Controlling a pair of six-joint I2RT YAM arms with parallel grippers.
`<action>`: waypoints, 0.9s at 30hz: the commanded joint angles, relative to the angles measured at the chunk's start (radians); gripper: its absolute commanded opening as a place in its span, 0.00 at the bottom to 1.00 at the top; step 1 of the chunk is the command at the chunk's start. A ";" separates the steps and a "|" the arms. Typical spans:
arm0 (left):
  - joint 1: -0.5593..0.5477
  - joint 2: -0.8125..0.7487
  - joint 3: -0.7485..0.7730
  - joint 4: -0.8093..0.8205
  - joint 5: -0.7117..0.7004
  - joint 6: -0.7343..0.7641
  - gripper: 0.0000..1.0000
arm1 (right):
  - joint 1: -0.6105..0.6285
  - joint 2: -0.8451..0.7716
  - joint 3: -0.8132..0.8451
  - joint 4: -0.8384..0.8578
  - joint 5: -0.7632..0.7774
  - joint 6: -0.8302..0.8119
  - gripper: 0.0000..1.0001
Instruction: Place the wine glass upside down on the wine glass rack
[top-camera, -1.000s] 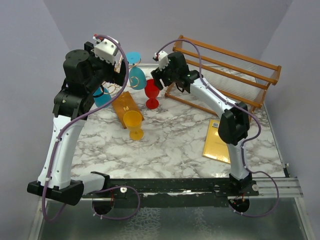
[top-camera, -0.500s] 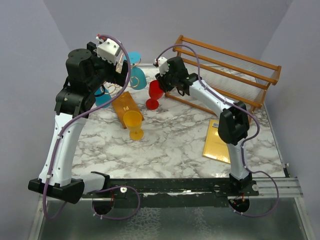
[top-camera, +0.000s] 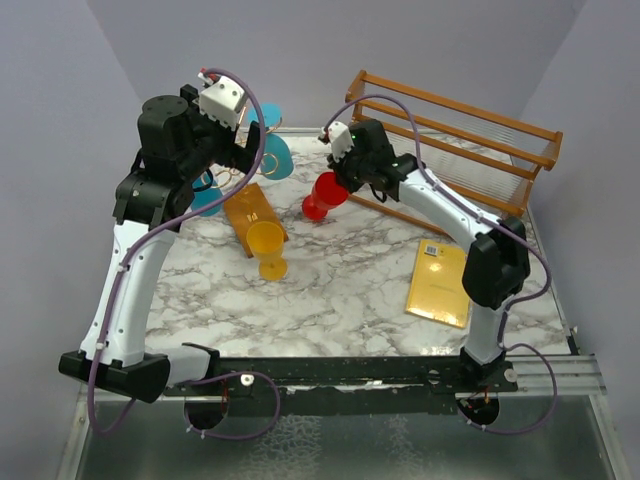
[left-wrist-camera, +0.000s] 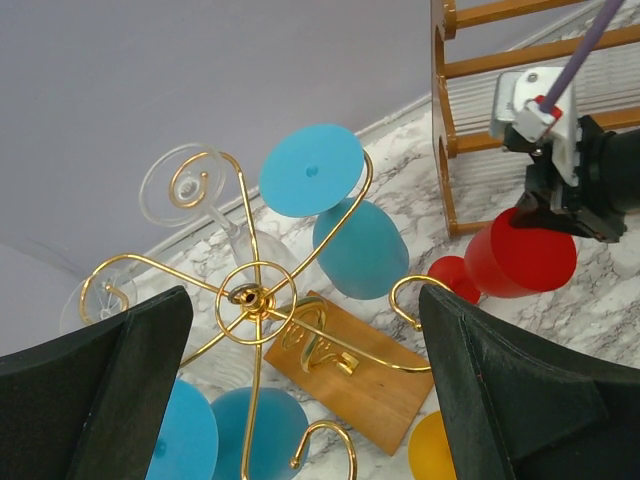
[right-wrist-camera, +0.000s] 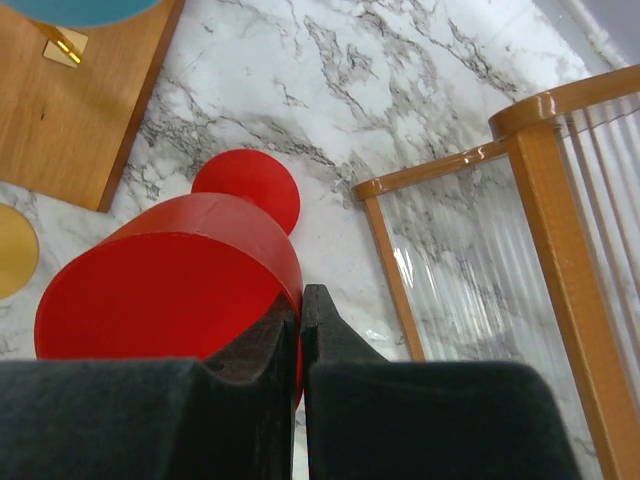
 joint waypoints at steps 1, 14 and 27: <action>0.007 0.011 0.043 0.024 0.025 0.001 0.99 | 0.000 -0.134 -0.087 0.022 0.037 -0.062 0.01; 0.007 0.070 0.136 0.075 0.087 -0.058 0.99 | -0.040 -0.600 -0.420 0.183 0.140 -0.165 0.01; 0.005 0.169 0.110 0.276 0.399 -0.457 0.93 | -0.041 -0.712 -0.083 0.037 0.089 -0.123 0.01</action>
